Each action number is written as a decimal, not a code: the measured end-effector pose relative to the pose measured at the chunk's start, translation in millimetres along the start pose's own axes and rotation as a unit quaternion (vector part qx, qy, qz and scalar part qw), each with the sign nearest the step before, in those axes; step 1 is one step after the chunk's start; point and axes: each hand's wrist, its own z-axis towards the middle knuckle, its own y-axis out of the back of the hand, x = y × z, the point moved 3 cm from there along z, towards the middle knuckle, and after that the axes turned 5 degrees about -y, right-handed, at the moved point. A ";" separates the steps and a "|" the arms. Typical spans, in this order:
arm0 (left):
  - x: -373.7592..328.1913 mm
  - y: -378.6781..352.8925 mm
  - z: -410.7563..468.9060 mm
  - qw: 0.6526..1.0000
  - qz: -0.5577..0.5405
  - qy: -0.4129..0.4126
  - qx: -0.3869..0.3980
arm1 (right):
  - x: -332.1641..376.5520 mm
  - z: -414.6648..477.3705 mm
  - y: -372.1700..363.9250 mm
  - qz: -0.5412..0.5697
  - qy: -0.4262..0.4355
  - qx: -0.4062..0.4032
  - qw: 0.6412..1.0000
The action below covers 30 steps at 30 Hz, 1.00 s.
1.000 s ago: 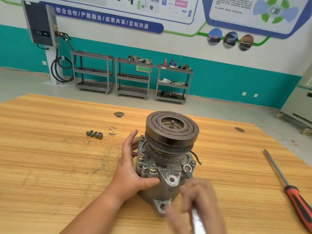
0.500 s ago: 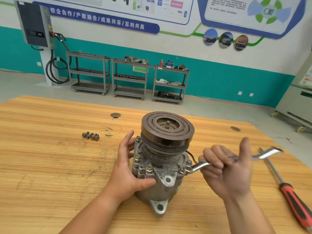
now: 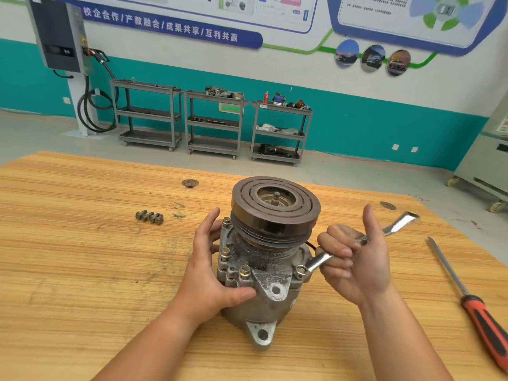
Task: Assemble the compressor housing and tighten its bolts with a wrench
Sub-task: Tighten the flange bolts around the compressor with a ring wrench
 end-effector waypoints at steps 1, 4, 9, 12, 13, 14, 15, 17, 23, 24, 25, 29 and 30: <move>0.6 0.0 -0.1 1.000 0.001 0.001 -0.001 | -1.6 -10.3 -5.0 -0.030 0.041 -0.048 0.998; 1.8 0.2 -0.4 1.000 0.001 0.002 0.000 | -18.8 -41.1 -20.0 -0.044 0.194 -0.128 0.972; -0.3 0.3 -0.3 1.000 0.006 0.000 -0.003 | -66.3 -70.9 -46.7 -0.352 0.284 -0.173 0.875; 0.0 -0.2 -0.2 1.000 0.009 -0.006 -0.002 | -66.6 -64.9 -52.9 -0.476 0.316 -0.176 0.801; 0.8 0.3 -0.2 1.000 0.009 -0.005 -0.003 | -71.9 -69.8 -52.4 -0.478 0.315 -0.162 0.803; 1.4 0.7 -0.1 1.000 0.010 -0.003 -0.002 | -66.6 -72.5 -53.0 -0.479 0.320 -0.178 0.798; 1.7 0.9 0.0 1.000 0.009 -0.001 -0.002 | -59.3 -72.3 -55.4 -0.448 0.292 -0.155 0.831; 1.9 0.9 -0.3 1.000 0.009 -0.001 0.000 | -38.0 -68.6 -56.2 -0.272 0.265 -0.145 0.914; 1.0 0.8 -0.1 1.000 0.010 0.002 0.001 | -11.7 -39.8 -17.2 0.020 0.138 -0.141 0.980; 1.1 1.0 0.0 1.000 0.011 0.002 0.001 | -8.9 -33.7 -12.2 0.031 0.110 -0.131 0.985; 1.4 1.5 -0.1 1.000 0.011 0.001 0.001 | -6.8 -27.2 -8.5 0.031 0.083 -0.116 0.989; 2.1 1.2 -0.6 1.000 0.013 0.000 0.001 | 1.6 -6.7 -2.3 -0.015 0.006 0.002 1.000; 2.0 1.0 -0.3 1.000 0.011 -0.001 0.001 | 4.8 -1.4 -3.6 -0.033 -0.010 0.030 0.999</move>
